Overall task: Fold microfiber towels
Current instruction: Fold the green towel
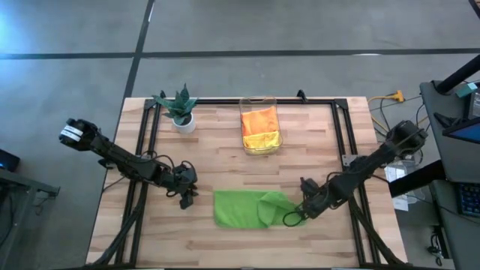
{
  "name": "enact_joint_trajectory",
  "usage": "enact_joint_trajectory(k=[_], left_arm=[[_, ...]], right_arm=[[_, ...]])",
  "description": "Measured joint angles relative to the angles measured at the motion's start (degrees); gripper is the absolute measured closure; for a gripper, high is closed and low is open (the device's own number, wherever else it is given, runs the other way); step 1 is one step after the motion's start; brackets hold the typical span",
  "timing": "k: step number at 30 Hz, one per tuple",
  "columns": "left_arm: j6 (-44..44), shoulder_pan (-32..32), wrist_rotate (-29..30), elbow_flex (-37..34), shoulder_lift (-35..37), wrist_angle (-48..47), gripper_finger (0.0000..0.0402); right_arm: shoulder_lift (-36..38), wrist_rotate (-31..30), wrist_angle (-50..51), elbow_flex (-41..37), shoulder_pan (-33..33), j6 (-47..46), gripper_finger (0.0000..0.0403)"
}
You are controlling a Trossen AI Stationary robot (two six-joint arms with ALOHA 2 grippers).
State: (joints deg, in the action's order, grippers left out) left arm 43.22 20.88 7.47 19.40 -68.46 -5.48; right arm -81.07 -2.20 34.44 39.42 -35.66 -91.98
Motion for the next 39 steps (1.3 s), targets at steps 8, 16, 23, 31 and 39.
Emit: enact_joint_trajectory(k=[8,16,23,31,39], left_arm=[[-10.7,0.0,-3.5,8.8,-1.2,2.1,0.0313],[-19.8,-3.6,-3.9,19.3,-13.8,1.9,0.0377],[-17.2,-5.4,-6.9,25.0,-26.2,2.1,0.0400],[-16.5,-5.4,-9.0,28.0,-30.6,2.7,0.0401],[-16.5,-5.6,-9.0,27.8,-30.0,2.1,0.0401]], right_arm=[[11.2,-20.1,-10.3,-1.0,0.5,18.0,0.0226],[8.4,-1.7,-19.0,-3.1,15.7,35.1,0.0223],[1.2,8.4,-20.1,0.4,24.9,44.0,0.0225],[-10.0,17.0,-19.1,6.8,26.6,52.3,0.0227],[-12.7,17.4,-18.1,9.0,26.6,55.8,0.0245]])
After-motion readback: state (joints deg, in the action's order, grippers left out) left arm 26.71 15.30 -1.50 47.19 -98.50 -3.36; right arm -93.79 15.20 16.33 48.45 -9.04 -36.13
